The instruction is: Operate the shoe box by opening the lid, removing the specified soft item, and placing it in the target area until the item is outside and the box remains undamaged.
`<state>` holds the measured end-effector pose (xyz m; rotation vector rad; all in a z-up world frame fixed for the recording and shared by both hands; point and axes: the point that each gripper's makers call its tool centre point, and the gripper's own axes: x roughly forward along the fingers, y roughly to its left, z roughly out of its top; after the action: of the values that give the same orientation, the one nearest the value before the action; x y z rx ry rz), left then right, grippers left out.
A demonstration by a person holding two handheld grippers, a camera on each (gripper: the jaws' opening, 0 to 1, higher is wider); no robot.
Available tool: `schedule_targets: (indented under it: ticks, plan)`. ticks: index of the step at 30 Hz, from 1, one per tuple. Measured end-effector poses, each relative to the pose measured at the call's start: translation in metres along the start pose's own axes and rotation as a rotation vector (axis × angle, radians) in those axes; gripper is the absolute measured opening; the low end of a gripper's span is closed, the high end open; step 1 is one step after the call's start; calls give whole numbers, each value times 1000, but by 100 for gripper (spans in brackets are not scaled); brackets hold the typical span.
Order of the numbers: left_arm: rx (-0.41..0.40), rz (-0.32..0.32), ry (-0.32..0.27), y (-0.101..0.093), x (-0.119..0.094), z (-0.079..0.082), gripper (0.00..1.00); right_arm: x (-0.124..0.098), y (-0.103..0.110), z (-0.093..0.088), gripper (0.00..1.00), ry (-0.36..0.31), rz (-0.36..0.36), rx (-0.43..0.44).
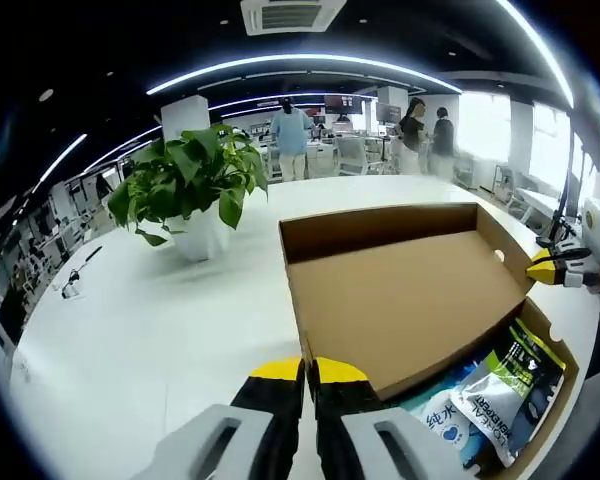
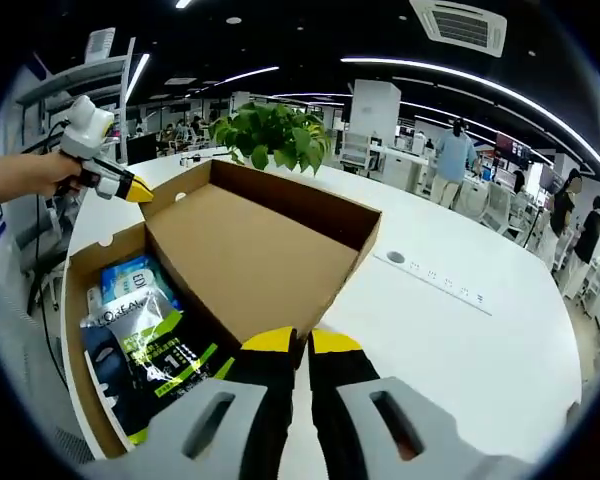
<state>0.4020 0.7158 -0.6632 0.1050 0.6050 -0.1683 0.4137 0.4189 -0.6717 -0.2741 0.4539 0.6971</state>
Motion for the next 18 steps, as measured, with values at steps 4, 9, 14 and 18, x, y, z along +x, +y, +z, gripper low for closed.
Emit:
schedule_targets:
  ticks: [4,9,14,18]
  plan:
    - [-11,-2,3,1,4,0,2,3,-2,-1,3,5,1,-5]
    - [-17,-1,11,1,9,-1,2,7,-4,-2,3,12,3,9]
    - [-30,3,15,2,13,-3,3,10,-5,-5,4,19,0,19]
    - [-37,5,21,1,15,-4,3,11,-6,-7,5,26,3,39]
